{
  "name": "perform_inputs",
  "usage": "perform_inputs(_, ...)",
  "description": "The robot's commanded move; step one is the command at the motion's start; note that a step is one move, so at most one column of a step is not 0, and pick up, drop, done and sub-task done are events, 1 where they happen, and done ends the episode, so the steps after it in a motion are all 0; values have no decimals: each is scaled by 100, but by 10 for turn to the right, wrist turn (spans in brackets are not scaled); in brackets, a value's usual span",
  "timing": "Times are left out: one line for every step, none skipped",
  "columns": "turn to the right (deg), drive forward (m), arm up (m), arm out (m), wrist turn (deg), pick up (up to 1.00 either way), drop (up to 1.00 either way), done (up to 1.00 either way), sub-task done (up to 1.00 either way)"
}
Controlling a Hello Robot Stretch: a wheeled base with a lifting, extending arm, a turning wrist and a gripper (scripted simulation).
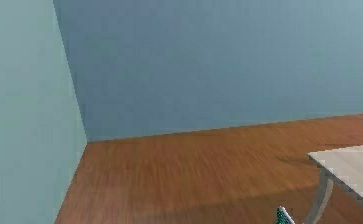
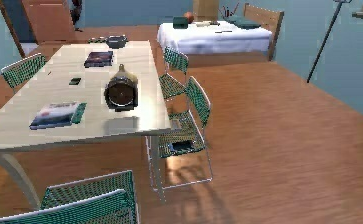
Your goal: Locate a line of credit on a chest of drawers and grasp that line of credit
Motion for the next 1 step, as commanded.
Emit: perform_inputs(-30, 0, 0, 0, 0, 0, 0, 0, 0)
